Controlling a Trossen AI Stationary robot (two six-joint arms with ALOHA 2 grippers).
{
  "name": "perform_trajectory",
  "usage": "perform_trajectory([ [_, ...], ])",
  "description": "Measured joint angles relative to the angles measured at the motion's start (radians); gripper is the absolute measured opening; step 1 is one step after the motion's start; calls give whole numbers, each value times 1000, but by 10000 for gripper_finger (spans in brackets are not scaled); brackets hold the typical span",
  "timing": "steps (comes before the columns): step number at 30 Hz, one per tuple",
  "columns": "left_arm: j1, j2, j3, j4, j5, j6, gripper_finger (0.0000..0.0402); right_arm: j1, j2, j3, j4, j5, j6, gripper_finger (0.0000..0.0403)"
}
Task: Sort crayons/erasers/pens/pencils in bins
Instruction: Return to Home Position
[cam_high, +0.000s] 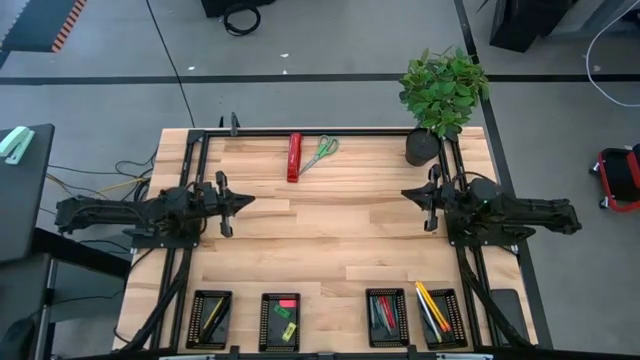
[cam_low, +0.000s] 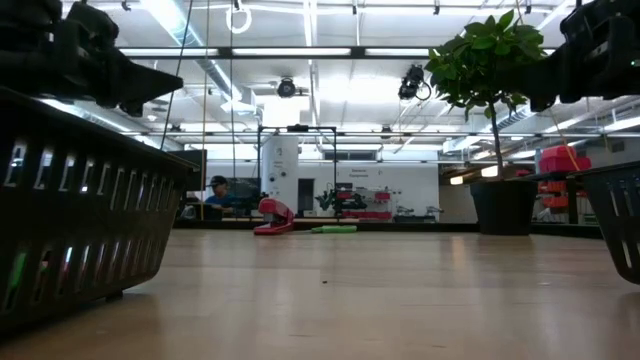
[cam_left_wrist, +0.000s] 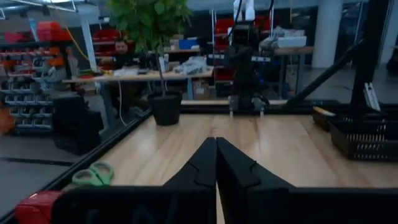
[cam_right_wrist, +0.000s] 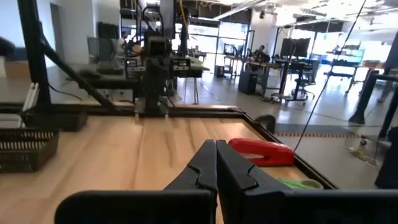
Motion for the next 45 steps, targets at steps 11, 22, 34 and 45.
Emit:
perform_trajectory([
  [11, -3, -262, 0, -264, 19, -54, 7, 2, -1, 12, -34, -31, 26, 6],
  [22, -3, -234, 0, -282, 21, -116, 55, 2, 0, 12, -54, -31, 26, 6],
  [34, -3, -237, 0, -282, 20, -152, 53, 2, 5, 12, -55, -31, 26, 6],
  [45, -3, -236, 0, -283, 19, -152, 61, 2, 5, 12, -55, -31, 25, 6],
])
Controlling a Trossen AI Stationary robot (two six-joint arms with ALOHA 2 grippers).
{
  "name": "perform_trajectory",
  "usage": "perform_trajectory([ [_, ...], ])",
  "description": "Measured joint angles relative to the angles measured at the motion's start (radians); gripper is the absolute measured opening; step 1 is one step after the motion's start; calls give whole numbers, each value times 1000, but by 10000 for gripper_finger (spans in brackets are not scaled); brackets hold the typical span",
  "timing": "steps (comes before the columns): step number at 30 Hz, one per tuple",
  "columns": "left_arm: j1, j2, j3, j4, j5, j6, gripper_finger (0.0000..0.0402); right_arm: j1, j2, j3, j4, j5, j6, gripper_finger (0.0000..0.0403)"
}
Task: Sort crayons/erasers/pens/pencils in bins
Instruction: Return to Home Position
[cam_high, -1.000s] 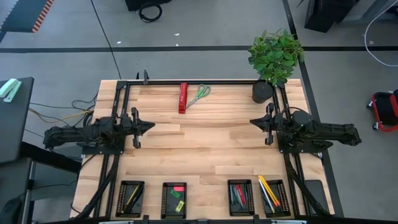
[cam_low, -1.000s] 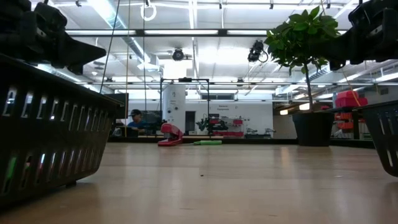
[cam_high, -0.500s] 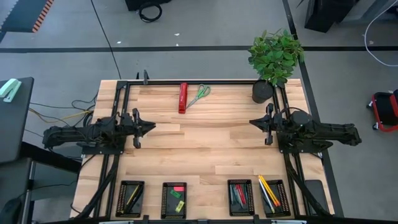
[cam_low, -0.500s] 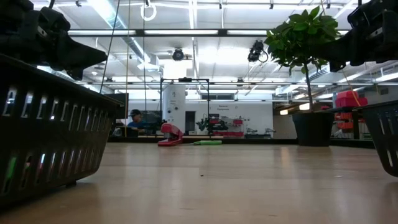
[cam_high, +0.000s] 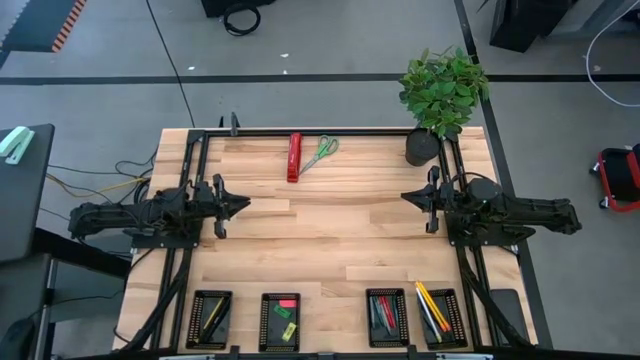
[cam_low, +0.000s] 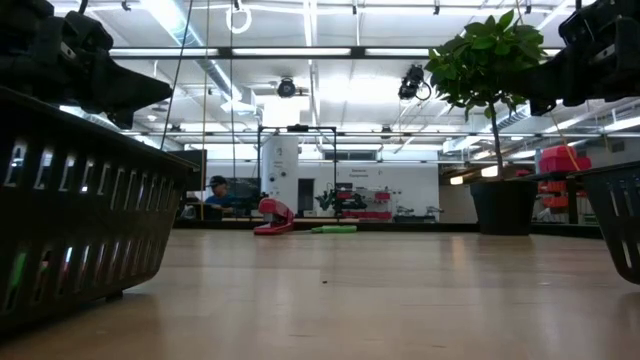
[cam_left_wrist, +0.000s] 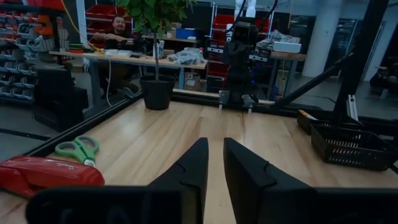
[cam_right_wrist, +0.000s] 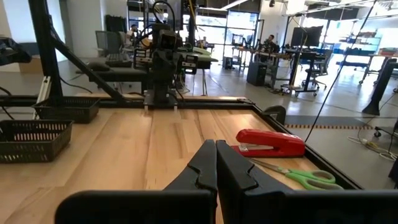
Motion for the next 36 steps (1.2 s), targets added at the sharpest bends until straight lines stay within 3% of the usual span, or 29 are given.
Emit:
perform_trajectory([
  [36, 0, 0, 0, -2, 0, 1, 59, 0, 0, 0, 0, 0, 0, 6],
])
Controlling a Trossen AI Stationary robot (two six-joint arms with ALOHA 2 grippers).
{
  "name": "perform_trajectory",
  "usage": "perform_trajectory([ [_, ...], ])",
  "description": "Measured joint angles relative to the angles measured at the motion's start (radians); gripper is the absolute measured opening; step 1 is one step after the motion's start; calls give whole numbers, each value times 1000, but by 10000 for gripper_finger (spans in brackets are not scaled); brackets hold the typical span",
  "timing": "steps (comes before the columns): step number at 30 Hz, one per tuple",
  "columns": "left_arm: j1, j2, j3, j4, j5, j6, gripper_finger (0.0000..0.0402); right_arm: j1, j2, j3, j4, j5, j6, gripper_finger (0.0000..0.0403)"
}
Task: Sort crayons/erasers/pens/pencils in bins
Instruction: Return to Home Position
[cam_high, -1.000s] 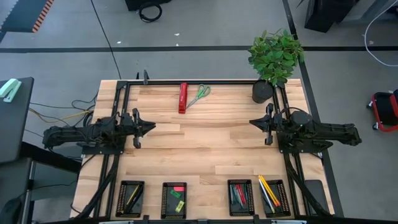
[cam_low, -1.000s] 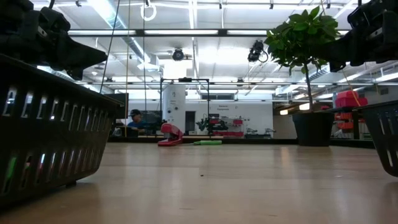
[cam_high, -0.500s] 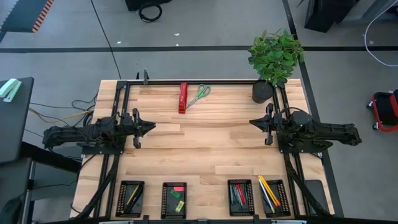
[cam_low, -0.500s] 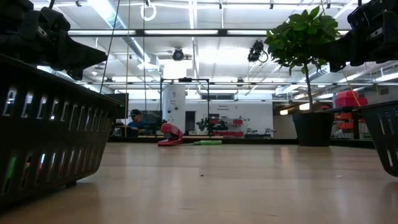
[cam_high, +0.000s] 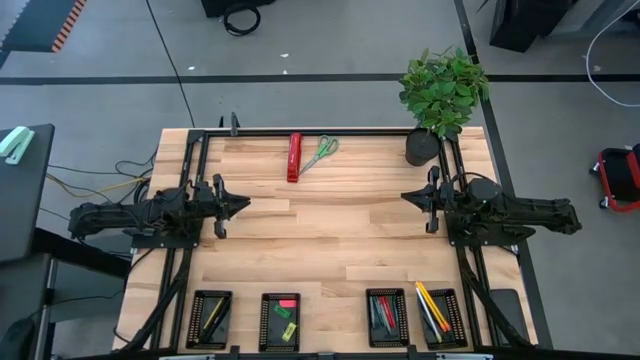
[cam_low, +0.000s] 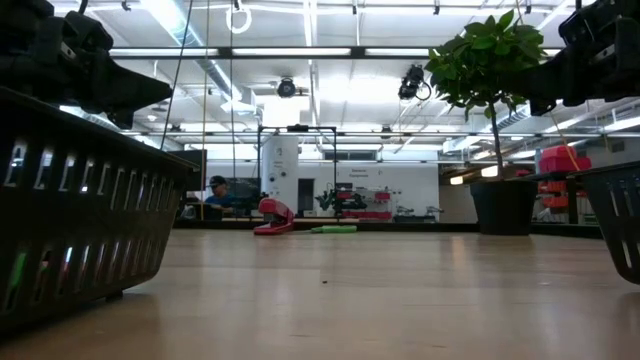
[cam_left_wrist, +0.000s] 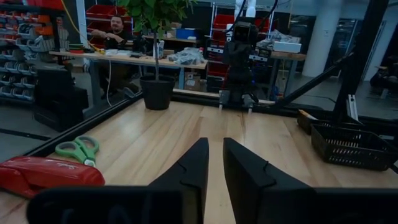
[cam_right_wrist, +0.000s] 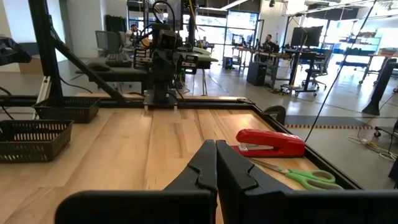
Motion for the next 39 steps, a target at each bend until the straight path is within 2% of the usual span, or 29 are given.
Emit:
perform_trajectory([
  [9, 0, 0, 0, 0, 0, 0, 51, 0, 0, 0, 0, 0, 0, 6],
  [39, 0, 0, 0, 0, 0, 0, 60, 0, 0, 0, 0, 0, 0, 7],
])
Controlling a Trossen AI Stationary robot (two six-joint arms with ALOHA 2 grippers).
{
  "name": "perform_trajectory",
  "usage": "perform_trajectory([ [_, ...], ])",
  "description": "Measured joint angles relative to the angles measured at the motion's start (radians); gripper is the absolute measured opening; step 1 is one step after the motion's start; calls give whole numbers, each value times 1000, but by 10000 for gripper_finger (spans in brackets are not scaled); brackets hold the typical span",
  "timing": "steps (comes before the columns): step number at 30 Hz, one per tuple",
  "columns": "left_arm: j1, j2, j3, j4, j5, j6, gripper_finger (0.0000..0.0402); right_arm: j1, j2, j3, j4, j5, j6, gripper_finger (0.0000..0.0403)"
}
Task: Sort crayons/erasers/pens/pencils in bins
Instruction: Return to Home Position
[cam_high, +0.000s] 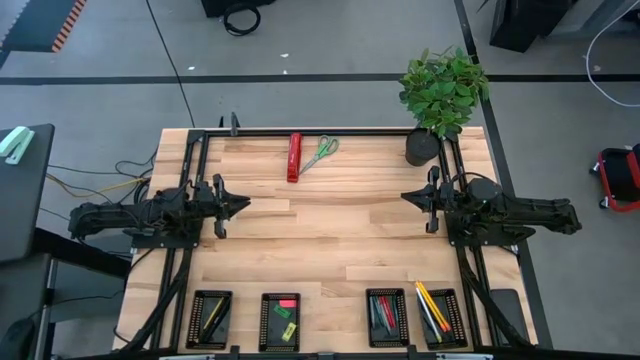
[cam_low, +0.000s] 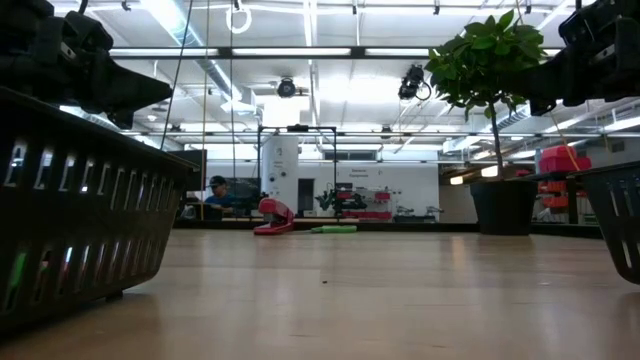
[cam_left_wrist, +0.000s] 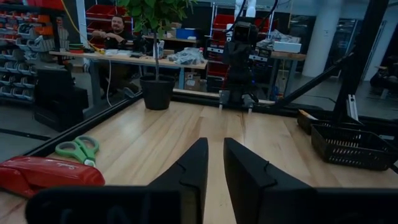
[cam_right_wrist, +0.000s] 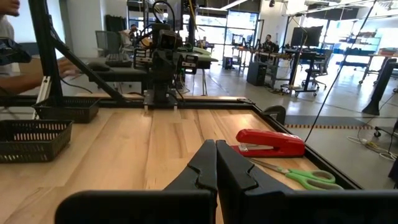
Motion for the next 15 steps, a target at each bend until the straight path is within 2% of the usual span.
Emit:
perform_trajectory([
  [8, 0, 0, 0, 0, 0, 0, 51, 0, 0, 0, 0, 0, 0, 7],
  [15, 0, 0, 0, 0, 0, 0, 58, 0, 0, 0, 0, 0, 0, 7],
])
